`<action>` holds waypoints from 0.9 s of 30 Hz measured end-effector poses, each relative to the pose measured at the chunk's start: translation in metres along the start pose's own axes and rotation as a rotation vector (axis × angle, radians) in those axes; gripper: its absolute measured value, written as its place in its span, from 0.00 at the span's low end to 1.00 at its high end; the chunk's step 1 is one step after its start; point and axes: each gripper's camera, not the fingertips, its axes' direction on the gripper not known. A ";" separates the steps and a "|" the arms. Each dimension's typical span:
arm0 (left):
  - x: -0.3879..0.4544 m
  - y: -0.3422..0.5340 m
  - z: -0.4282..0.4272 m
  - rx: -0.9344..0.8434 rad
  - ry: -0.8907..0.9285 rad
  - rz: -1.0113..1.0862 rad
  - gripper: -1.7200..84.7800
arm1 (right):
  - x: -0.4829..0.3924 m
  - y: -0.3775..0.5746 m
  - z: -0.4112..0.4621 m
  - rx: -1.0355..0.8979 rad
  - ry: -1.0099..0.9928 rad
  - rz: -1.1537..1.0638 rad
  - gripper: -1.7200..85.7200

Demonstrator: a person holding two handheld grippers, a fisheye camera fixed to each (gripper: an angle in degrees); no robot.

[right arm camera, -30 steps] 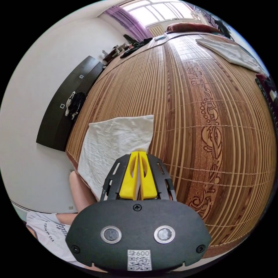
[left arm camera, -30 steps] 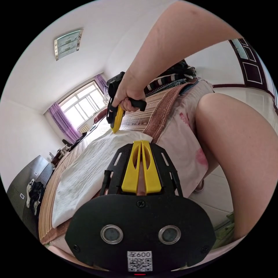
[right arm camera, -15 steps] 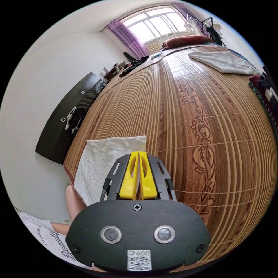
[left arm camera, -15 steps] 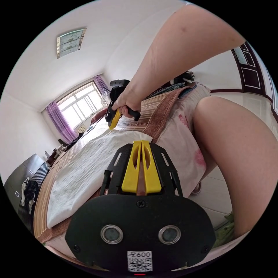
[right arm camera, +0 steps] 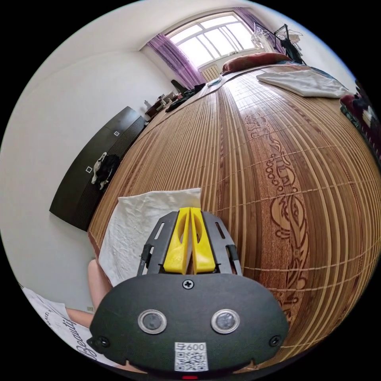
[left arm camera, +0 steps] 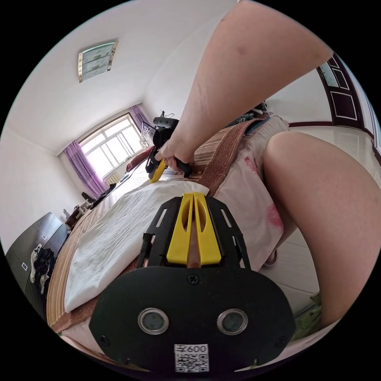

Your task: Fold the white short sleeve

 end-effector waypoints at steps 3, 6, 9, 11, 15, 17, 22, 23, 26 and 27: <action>0.000 0.001 -0.002 0.002 0.005 -0.001 0.02 | 0.005 0.003 0.000 0.007 -0.021 0.017 0.01; -0.001 0.003 -0.004 0.008 0.019 -0.006 0.02 | 0.004 0.005 0.001 0.009 -0.004 0.003 0.01; 0.001 0.004 -0.006 0.007 0.012 -0.004 0.02 | 0.007 0.007 0.003 0.009 -0.008 0.006 0.01; 0.001 0.004 -0.008 0.007 0.011 -0.004 0.02 | 0.009 0.010 0.005 0.012 -0.009 0.010 0.01; 0.003 0.009 -0.014 0.018 0.015 -0.007 0.02 | 0.011 0.017 0.008 0.025 -0.006 0.018 0.01; 0.003 0.010 -0.017 0.016 0.024 -0.021 0.02 | 0.010 0.021 0.011 0.028 0.004 0.010 0.01; -0.007 0.015 -0.025 0.013 0.087 -0.077 0.02 | 0.012 0.029 0.019 0.028 0.010 0.006 0.01; -0.007 0.015 -0.026 0.013 0.090 -0.079 0.02 | 0.014 0.032 0.021 0.029 0.006 0.009 0.01; -0.004 0.016 -0.031 0.011 0.070 -0.058 0.02 | 0.017 0.039 0.026 0.030 -0.001 0.015 0.01; -0.002 0.016 -0.033 0.010 0.058 -0.058 0.02 | 0.017 0.040 0.027 0.031 -0.001 0.016 0.01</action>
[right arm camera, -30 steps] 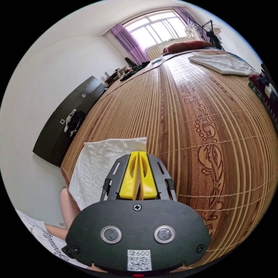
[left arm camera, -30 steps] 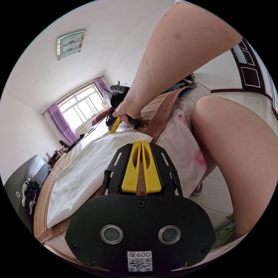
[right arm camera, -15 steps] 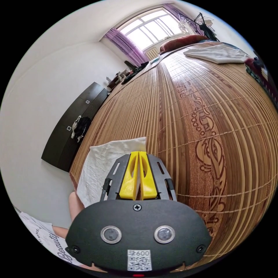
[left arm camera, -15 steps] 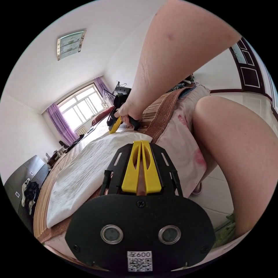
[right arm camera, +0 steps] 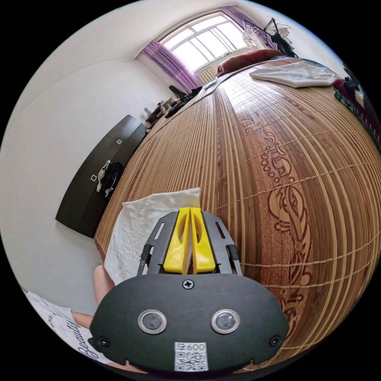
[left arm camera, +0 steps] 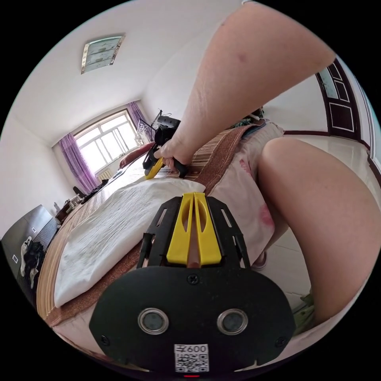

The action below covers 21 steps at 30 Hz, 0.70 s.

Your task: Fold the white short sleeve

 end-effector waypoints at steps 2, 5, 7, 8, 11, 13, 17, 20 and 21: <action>0.001 0.001 -0.003 -0.002 -0.009 -0.005 0.02 | 0.000 0.007 0.005 0.003 0.004 -0.002 0.01; -0.003 0.001 -0.009 -0.005 0.014 -0.022 0.02 | 0.001 0.015 0.012 0.002 0.005 -0.002 0.01; -0.010 0.003 -0.015 -0.005 0.054 -0.027 0.02 | 0.002 0.021 0.016 0.003 0.001 -0.001 0.01; -0.013 0.003 -0.017 -0.006 0.070 -0.036 0.02 | 0.002 0.025 0.019 0.003 0.002 -0.001 0.01; -0.016 0.010 -0.046 0.049 0.166 0.080 0.03 | 0.000 0.037 0.027 0.004 0.014 -0.010 0.01; -0.007 0.029 -0.090 0.182 0.086 0.201 0.03 | 0.000 0.044 0.032 0.006 0.018 -0.015 0.01; -0.033 0.049 -0.129 0.105 -0.040 0.044 0.03 | -0.009 0.065 0.043 0.032 0.090 -0.032 0.01; -0.076 0.069 -0.145 0.013 -0.167 -0.165 0.03 | -0.022 0.082 0.048 0.068 0.182 -0.047 0.01; -0.094 0.076 -0.151 -0.023 -0.229 -0.223 0.03 | -0.028 0.085 0.045 0.090 0.184 -0.070 0.01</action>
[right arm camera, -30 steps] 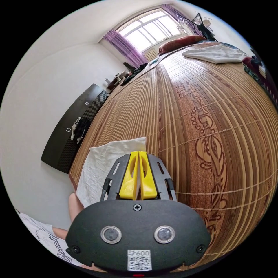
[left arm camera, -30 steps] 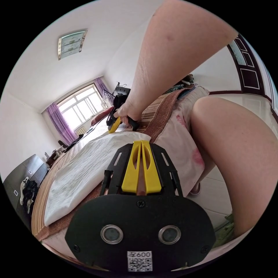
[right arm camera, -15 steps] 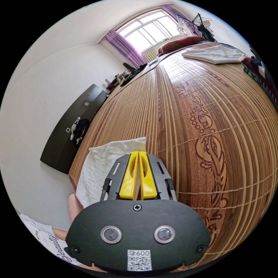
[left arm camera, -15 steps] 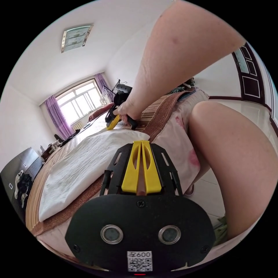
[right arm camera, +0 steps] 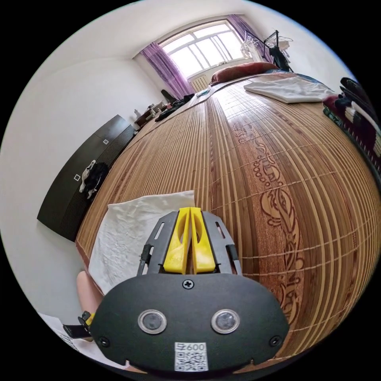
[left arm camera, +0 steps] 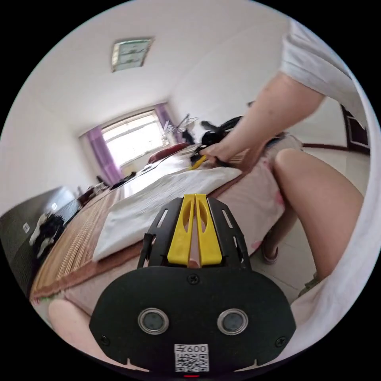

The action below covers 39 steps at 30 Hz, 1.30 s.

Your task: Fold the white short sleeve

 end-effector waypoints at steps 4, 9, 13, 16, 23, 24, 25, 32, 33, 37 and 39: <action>-0.064 0.002 -0.007 -0.148 -0.010 -0.074 0.03 | -0.081 0.043 -0.060 0.324 0.130 -0.358 0.01; -0.113 0.007 -0.016 -0.095 -0.022 -0.235 0.02 | -0.157 0.156 -0.085 0.585 0.123 -0.370 0.01; -0.120 -0.004 -0.003 -0.104 0.066 -0.305 0.02 | -0.200 0.229 -0.022 0.400 0.217 -0.431 0.01; -0.114 -0.012 0.017 -0.176 0.175 -0.304 0.03 | -0.211 0.267 0.013 0.358 0.202 -0.421 0.01; -0.134 0.013 0.001 -0.141 0.191 -0.244 0.03 | -0.198 0.328 0.060 0.336 0.224 -0.519 0.01; -0.140 0.016 -0.007 -0.130 0.175 -0.224 0.03 | -0.199 0.331 0.062 0.335 0.234 -0.535 0.01; -0.144 0.017 -0.011 -0.130 0.159 -0.218 0.03 | -0.205 0.335 0.067 0.324 0.264 -0.562 0.01; -0.237 0.062 -0.059 -0.108 0.146 -0.422 0.03 | -0.202 0.354 0.088 0.310 0.242 -0.565 0.01; -0.246 0.063 -0.065 -0.123 0.160 -0.404 0.03 | -0.201 0.355 0.090 0.307 0.238 -0.564 0.01; -0.267 0.058 -0.081 -0.177 0.131 -0.346 0.03 | -0.197 0.361 0.100 0.296 0.215 -0.564 0.01; -0.292 0.065 -0.091 -0.182 0.160 -0.450 0.03 | -0.197 0.365 0.104 0.300 0.214 -0.562 0.01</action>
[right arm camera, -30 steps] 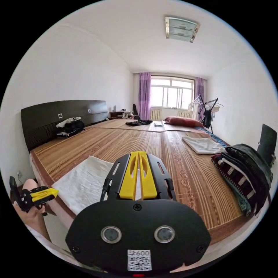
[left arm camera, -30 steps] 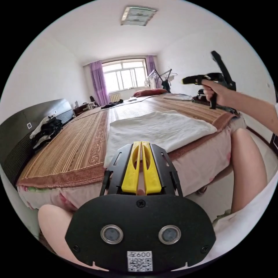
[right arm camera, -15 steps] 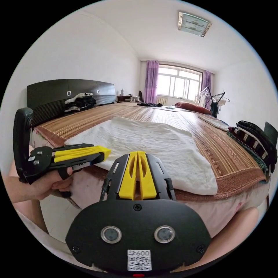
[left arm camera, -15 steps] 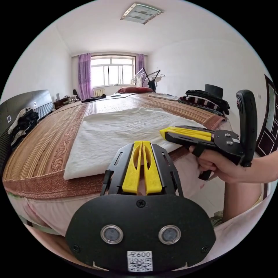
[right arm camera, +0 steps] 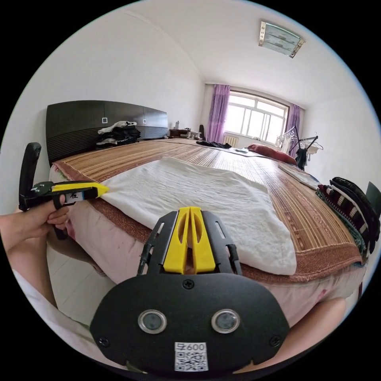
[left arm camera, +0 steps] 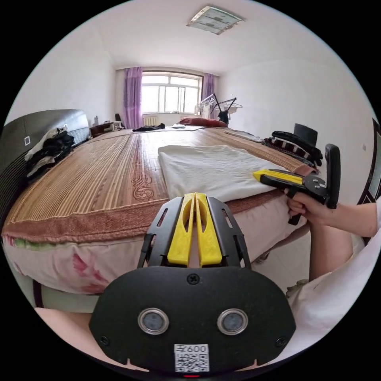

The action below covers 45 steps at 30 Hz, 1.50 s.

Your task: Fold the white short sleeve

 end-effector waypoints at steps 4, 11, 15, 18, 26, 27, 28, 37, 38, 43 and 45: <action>-0.033 0.002 -0.024 0.011 0.028 -0.130 0.03 | -0.008 0.008 0.007 0.003 0.023 0.000 0.01; -0.092 -0.012 -0.081 0.035 0.079 -0.229 0.03 | -0.001 0.020 -0.011 0.003 0.344 0.135 0.01; -0.168 -0.018 -0.090 -0.014 0.491 -0.475 0.05 | 0.010 0.023 -0.005 -0.052 0.247 0.115 0.01; -0.204 -0.020 -0.099 -0.020 0.610 -0.577 0.05 | 0.002 0.017 0.008 -0.125 0.232 -0.017 0.01; -0.235 -0.016 -0.118 0.106 0.682 -0.707 0.05 | 0.003 0.015 0.030 -0.127 0.155 -0.151 0.01; -0.238 -0.018 -0.117 0.093 0.689 -0.715 0.05 | 0.002 0.014 0.033 -0.130 0.160 -0.164 0.01; -0.239 -0.020 -0.117 0.087 0.690 -0.717 0.05 | 0.000 0.012 0.037 -0.132 0.173 -0.184 0.01; -0.278 -0.083 -0.114 -0.092 0.706 -0.684 0.10 | -0.032 0.008 0.011 -0.094 0.116 -0.428 0.04; -0.282 -0.089 -0.111 -0.131 0.707 -0.696 0.10 | -0.033 0.006 0.011 -0.125 0.120 -0.471 0.05; -0.305 -0.137 -0.083 -0.376 0.789 -0.722 0.14 | -0.039 0.002 0.012 -0.230 0.142 -0.714 0.08; -0.309 -0.150 -0.081 -0.387 0.767 -0.716 0.14 | -0.046 0.004 0.018 -0.288 0.186 -0.832 0.08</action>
